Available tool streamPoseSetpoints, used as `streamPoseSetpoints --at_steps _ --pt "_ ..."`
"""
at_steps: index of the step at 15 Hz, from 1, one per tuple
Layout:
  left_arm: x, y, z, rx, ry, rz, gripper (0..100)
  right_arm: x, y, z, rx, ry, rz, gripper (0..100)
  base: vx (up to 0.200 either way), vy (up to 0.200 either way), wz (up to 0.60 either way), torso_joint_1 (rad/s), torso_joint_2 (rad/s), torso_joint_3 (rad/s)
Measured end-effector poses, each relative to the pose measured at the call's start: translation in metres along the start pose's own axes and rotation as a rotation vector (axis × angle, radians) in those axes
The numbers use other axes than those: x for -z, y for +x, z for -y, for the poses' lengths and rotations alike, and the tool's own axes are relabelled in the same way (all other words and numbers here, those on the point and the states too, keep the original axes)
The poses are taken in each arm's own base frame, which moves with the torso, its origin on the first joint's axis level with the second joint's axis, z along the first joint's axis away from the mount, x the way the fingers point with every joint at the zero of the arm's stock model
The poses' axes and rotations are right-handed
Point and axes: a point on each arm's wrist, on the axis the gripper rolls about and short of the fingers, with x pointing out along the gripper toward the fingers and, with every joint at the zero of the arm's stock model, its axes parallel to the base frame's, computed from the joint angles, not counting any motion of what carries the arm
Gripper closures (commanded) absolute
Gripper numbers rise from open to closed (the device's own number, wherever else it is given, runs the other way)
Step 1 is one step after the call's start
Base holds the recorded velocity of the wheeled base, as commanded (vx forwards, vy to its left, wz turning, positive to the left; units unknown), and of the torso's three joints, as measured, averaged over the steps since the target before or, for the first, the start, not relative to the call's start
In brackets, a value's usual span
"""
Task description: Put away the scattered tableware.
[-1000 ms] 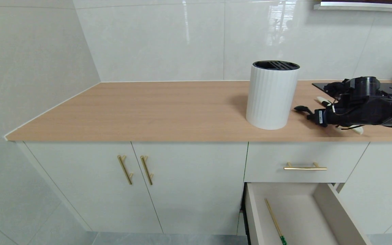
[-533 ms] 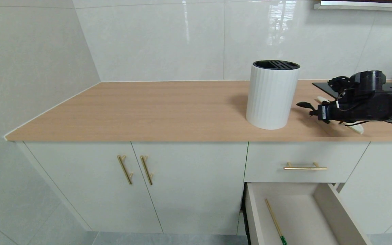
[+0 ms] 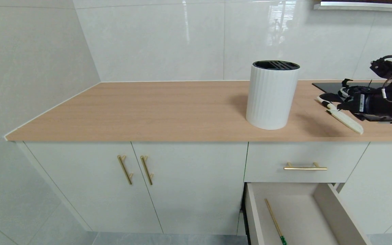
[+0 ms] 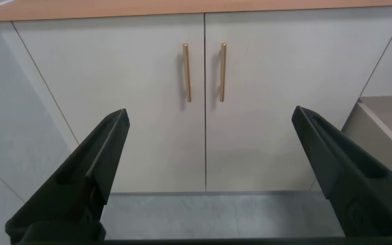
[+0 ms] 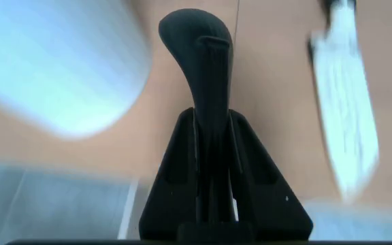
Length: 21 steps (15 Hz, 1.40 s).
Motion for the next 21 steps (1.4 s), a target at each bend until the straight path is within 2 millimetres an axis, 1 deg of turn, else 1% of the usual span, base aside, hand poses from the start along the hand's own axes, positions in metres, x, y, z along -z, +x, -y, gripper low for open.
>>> streamPoseSetpoints --at_steps 2,4,5,7,8,10,11,14,16,18,21 --pt "0.000 0.000 0.000 -0.001 0.000 0.000 0 0.016 -0.027 -0.007 0.002 0.020 -0.068 100 0.000 0.000 0.00 0.000 0.00 0.000" --pt "0.000 0.000 0.000 0.000 0.001 0.000 0 0.045 -0.050 -0.013 0.004 0.051 -0.194 100 0.000 0.000 0.00 0.000 0.00 0.000" --pt "0.000 0.000 0.000 0.000 0.002 0.000 0 0.060 -0.059 -0.017 0.000 0.061 -0.256 100 0.000 0.000 0.00 0.000 0.00 0.000" --pt "0.000 0.000 0.000 -0.001 0.000 0.000 0 0.086 -0.065 -0.023 -0.009 0.068 -0.347 100 0.000 0.000 0.00 0.000 0.00 0.000" --pt "0.000 0.000 0.000 0.000 0.001 0.000 0 0.101 -0.064 -0.025 -0.015 0.074 -0.400 100 0.000 0.000 0.00 0.000 0.00 0.000" --pt "0.000 0.000 0.000 0.000 0.000 0.000 0 0.120 -0.054 -0.025 -0.022 0.086 -0.489 100 0.000 0.000 0.00 0.000 0.00 0.000" --pt "0.000 0.000 0.000 0.000 0.001 0.000 0 0.128 -0.044 -0.024 -0.023 0.092 -0.532 100 0.000 0.000 0.00 0.000 0.00 0.000" --pt "0.000 0.000 0.000 0.000 0.000 0.001 0 0.143 -0.010 -0.020 -0.026 0.094 -0.575 100 0.000 0.000 0.00 -0.025 0.08 0.054" --pt "0.000 0.000 0.000 0.000 0.000 -0.001 0 0.152 0.007 -0.018 -0.023 0.092 -0.585 100 0.000 0.000 0.00 -0.122 0.37 0.247" --pt "0.000 0.000 0.000 0.000 0.000 0.001 0 0.159 0.015 -0.015 -0.007 0.090 -0.603 100 0.000 0.000 0.00 -0.134 0.44 0.295" --pt "0.000 0.000 0.000 0.000 0.001 0.000 0 0.164 0.026 -0.013 -0.004 0.088 -0.604 100 0.000 0.000 0.00 -0.132 0.46 0.328"
